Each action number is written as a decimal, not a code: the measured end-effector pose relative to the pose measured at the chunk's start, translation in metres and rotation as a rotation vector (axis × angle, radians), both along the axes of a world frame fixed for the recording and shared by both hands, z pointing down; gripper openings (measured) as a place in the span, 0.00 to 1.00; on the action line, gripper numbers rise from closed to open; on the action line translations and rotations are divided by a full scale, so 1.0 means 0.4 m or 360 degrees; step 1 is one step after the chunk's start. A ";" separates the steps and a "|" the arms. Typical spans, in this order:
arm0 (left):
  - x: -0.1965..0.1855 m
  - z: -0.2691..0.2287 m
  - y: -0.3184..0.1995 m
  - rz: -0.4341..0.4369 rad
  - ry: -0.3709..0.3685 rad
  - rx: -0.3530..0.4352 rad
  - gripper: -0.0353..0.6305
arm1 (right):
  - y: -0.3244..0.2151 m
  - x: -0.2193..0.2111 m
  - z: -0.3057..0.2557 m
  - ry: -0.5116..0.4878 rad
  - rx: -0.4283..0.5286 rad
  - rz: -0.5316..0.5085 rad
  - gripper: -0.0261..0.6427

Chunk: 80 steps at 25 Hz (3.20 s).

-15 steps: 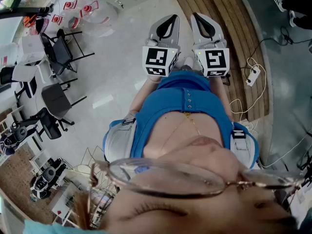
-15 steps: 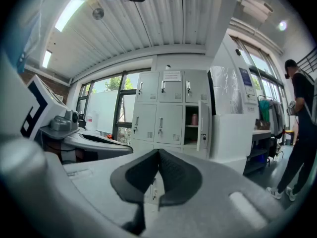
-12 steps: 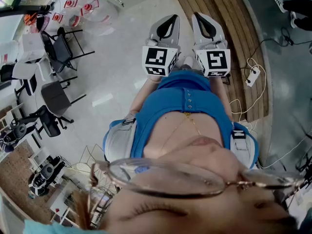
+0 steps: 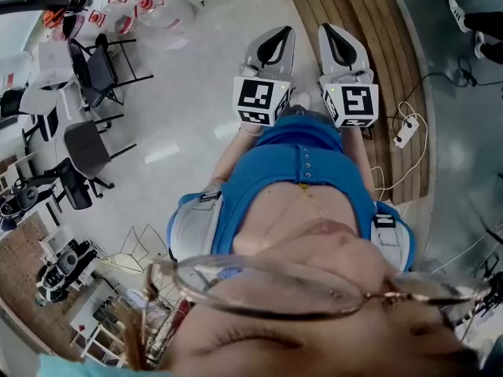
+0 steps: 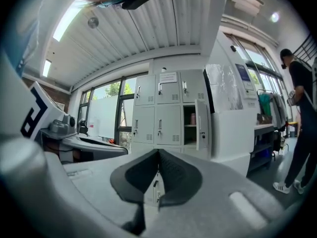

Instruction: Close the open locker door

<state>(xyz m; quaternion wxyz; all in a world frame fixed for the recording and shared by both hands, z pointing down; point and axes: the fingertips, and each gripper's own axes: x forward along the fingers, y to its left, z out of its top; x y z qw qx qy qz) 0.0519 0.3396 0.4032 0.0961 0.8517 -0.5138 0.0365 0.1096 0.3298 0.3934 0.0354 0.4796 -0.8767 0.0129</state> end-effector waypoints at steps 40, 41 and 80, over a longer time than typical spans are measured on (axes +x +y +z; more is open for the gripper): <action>-0.251 0.024 -0.616 0.0248 0.0053 -0.0037 0.05 | -0.605 -0.294 0.019 0.0001 -0.0025 0.0059 0.04; -0.252 0.026 -0.623 0.0246 0.0057 -0.0045 0.05 | -0.614 -0.295 0.020 0.0002 -0.0027 0.0056 0.04; -0.006 -0.016 -1.197 0.0064 0.0021 -0.0017 0.05 | -1.217 -0.005 -0.068 -0.0080 0.0051 -0.0130 0.04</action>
